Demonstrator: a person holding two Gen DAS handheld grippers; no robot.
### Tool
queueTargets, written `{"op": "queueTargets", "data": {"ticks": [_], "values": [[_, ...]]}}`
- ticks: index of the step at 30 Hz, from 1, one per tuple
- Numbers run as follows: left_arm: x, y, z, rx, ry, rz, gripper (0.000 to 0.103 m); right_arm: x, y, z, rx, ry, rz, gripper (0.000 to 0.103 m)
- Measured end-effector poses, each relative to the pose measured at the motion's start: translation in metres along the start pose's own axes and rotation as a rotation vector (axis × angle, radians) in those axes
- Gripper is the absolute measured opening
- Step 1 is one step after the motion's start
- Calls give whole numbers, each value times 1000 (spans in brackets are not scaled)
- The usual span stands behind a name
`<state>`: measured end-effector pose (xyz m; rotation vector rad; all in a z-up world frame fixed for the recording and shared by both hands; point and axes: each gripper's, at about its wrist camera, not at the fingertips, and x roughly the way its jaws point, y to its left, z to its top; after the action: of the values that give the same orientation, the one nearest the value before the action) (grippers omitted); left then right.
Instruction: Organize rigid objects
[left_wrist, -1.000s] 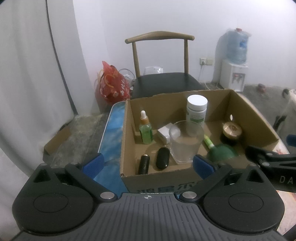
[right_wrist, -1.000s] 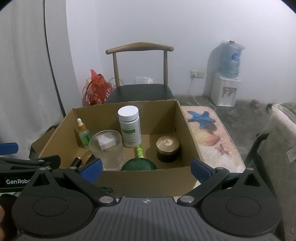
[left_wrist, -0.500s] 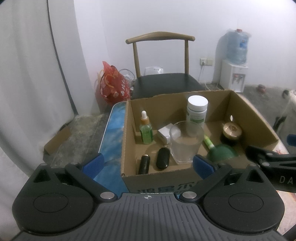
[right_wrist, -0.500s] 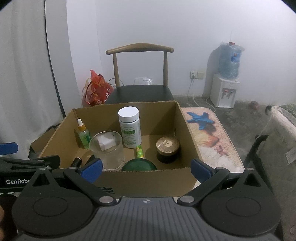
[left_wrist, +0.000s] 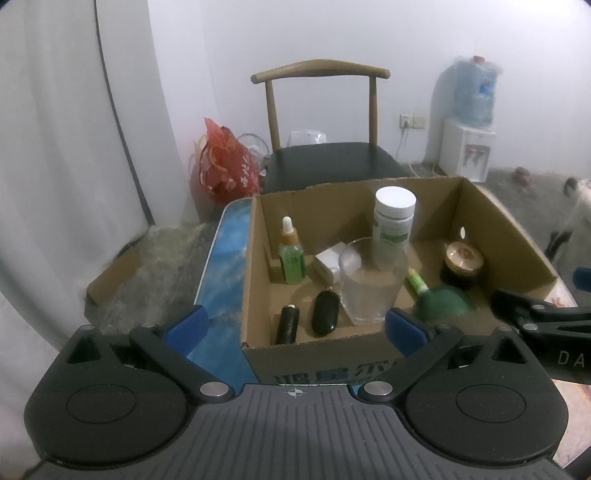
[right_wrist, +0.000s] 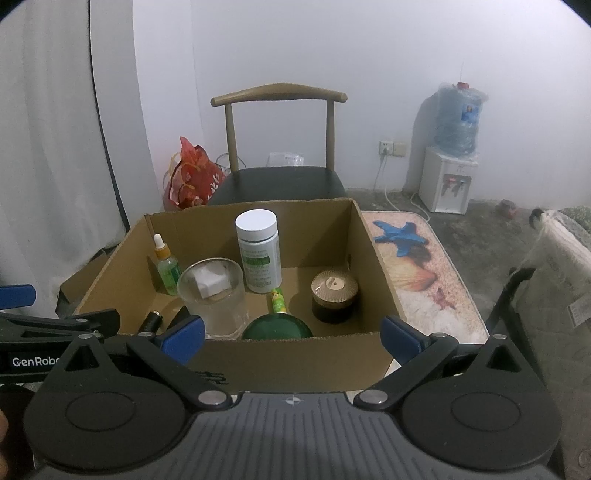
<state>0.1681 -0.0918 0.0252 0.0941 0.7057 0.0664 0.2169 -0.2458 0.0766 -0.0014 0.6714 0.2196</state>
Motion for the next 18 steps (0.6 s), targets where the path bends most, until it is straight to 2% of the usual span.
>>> {"op": "queueTargets", "data": {"ticks": [18], "values": [[2,1,-2,-6,13,-4,102,2,-1,-2,-1,9,-4,103]]}}
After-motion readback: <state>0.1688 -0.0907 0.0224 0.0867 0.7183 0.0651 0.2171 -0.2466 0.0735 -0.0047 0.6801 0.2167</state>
